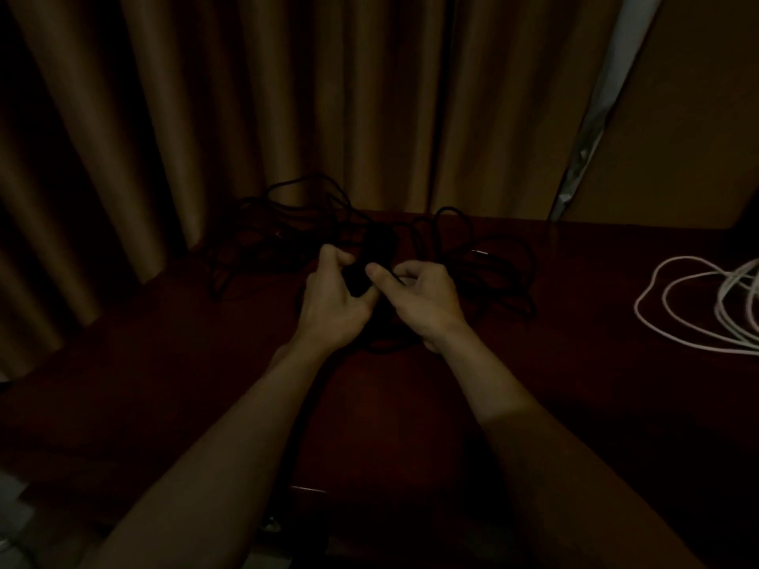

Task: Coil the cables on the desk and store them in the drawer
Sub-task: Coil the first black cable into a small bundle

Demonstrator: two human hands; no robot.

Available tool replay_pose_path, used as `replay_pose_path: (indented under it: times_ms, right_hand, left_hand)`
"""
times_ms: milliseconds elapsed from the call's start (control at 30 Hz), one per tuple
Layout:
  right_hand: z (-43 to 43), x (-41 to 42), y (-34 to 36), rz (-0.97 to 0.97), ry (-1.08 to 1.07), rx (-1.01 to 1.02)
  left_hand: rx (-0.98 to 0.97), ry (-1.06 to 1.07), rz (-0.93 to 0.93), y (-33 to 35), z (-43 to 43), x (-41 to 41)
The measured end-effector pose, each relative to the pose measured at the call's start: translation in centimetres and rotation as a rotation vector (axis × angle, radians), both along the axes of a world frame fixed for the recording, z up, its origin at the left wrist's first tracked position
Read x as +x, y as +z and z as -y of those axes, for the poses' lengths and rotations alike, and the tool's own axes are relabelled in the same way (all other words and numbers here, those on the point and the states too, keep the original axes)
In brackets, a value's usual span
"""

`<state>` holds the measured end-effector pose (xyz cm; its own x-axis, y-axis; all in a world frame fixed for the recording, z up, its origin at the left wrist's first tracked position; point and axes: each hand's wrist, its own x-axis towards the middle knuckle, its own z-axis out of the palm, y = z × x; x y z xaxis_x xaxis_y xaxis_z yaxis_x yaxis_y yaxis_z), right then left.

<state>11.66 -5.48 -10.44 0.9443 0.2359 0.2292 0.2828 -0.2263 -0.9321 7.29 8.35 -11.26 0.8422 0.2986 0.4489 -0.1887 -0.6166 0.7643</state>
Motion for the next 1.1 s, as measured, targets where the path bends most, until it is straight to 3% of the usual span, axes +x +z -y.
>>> replay_pose_path:
  times_ms: [133, 300, 467, 633, 800, 933, 1100]
  right_hand:
    - [0.2, 0.1, 0.2, 0.056, 0.022, 0.010]
    - [1.5, -0.2, 1.0, 0.086, 0.145, 0.055]
    - [2.3, -0.3, 0.9, -0.024, 0.222, 0.078]
    - [1.4, -0.3, 0.9, -0.091, 0.222, 0.130]
    - [1.6, -0.2, 1.5, -0.115, 0.213, 0.131]
    - [1.5, -0.7, 1.6, -0.258, 0.331, 0.211]
    - [-0.3, -1.2, 0.8, -0.120, 0.234, 0.255]
  left_hand:
    - [-0.018, -0.110, -0.038, 0.3, -0.1, -0.1]
    - [-0.347, -0.362, -0.127, 1.2, -1.0, -0.4]
    - [-0.243, -0.448, -0.077, 0.8, -1.0, -0.8]
    - [0.062, -0.243, 0.029, -0.1, -0.7, -0.3]
    - [0.169, -0.170, 0.071, 0.0, -0.6, -0.3]
    - [0.227, -0.045, 0.075, -0.4, -0.9, 0.3]
    - [0.252, 0.000, 0.061, -0.4, -0.4, 0.1]
